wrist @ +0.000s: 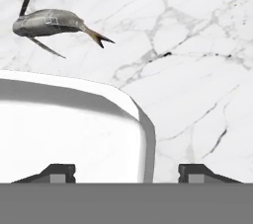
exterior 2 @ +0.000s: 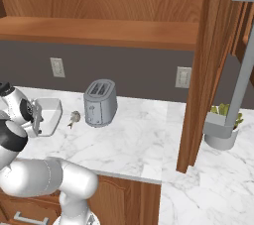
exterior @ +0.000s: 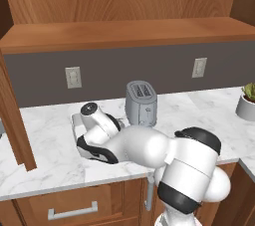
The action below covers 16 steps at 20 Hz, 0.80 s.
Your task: Retrieve the tupperware from the cabinet, then place the raw meat into the tupperware to avoid contamination.
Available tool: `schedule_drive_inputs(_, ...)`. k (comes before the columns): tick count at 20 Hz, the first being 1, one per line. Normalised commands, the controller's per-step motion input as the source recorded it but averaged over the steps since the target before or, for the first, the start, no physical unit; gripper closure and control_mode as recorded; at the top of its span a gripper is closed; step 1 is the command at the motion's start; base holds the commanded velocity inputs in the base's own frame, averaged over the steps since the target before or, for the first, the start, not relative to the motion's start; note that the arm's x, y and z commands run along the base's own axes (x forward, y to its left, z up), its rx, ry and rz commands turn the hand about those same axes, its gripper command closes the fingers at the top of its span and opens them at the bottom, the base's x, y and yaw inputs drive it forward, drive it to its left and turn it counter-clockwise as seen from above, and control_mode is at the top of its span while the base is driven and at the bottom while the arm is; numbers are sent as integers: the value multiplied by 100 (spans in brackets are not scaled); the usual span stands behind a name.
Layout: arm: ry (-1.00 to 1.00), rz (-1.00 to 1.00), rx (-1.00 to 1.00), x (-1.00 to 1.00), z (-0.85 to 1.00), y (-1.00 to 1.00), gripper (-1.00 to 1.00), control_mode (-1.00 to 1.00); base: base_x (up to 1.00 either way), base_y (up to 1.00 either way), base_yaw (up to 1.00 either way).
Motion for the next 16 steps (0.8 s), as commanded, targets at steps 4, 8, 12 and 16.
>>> schedule_drive_inputs(4,0,0,0,0,0,0,-100,-100,0,0,0)
schedule_drive_inputs(8,0,0,0,-2,23,0,-100,-100,0,0,0)
schedule_drive_inputs(12,0,-1,0,-3,56,0,-100,-100,0,0,0)
schedule_drive_inputs(16,0,-4,0,-15,57,0,-100,-100,0,0,0)
